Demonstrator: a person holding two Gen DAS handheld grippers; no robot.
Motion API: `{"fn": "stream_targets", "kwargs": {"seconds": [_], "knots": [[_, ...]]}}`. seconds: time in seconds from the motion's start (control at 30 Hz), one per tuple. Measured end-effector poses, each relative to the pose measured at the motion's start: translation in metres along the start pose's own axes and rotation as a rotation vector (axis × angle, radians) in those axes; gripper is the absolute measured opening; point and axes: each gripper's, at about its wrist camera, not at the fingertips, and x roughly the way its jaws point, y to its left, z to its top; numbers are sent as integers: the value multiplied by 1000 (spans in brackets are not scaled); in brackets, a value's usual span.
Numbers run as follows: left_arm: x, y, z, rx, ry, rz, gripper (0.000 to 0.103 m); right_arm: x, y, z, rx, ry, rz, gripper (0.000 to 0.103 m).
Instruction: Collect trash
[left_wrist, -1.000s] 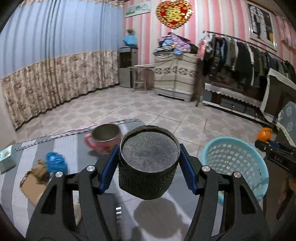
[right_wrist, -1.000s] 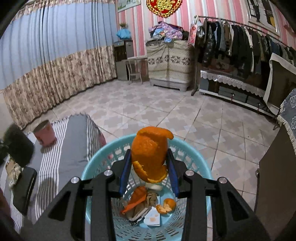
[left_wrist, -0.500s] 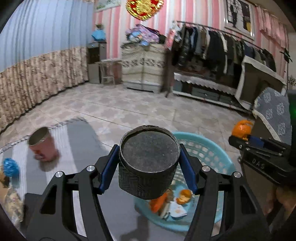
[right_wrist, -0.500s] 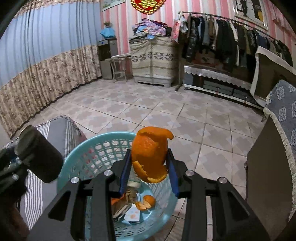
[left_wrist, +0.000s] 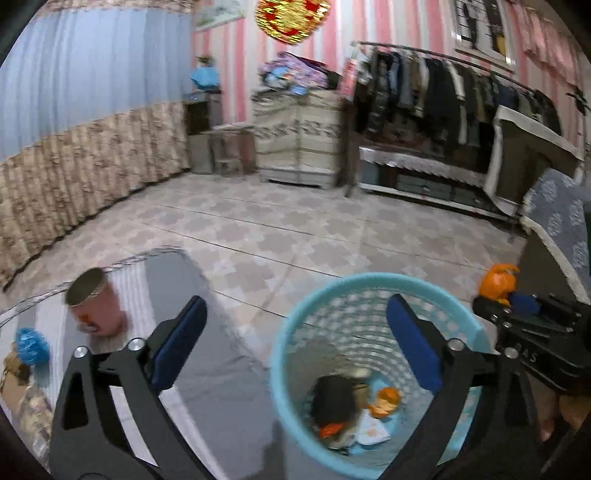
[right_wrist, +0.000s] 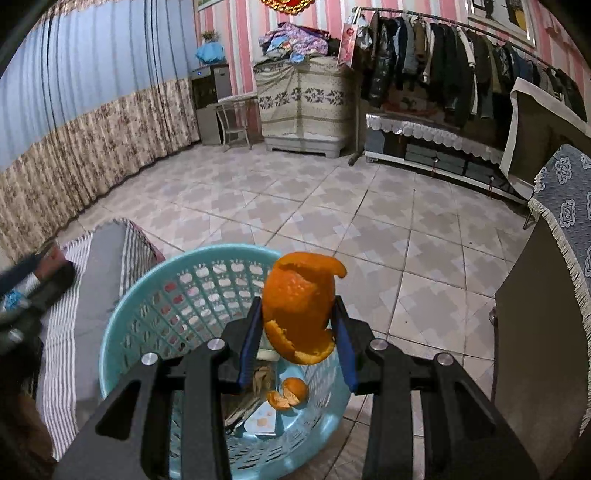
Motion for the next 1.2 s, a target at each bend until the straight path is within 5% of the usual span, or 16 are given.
{"fn": "stream_targets", "kwargs": {"seconds": [0.3, 0.37, 0.43, 0.5, 0.7, 1.2], "knots": [[-31, 51, -11, -66, -13, 99, 97, 3, 35, -4, -50, 13, 80, 41], [-41, 65, -13, -75, -24, 115, 97, 1, 41, -5, -63, 0, 90, 50], [-49, 79, -15, -81, -30, 141, 97, -5, 46, -5, -72, -28, 73, 78], [-55, 96, -16, -98, -25, 162, 97, -12, 51, -3, -76, -66, 68, 85], [-73, 148, -29, -139, -15, 232, 97, -22, 63, -4, -109, -106, 45, 94], [-87, 266, -96, -258, 140, 387, 97, -22, 104, -21, -216, -80, 53, 94]]}}
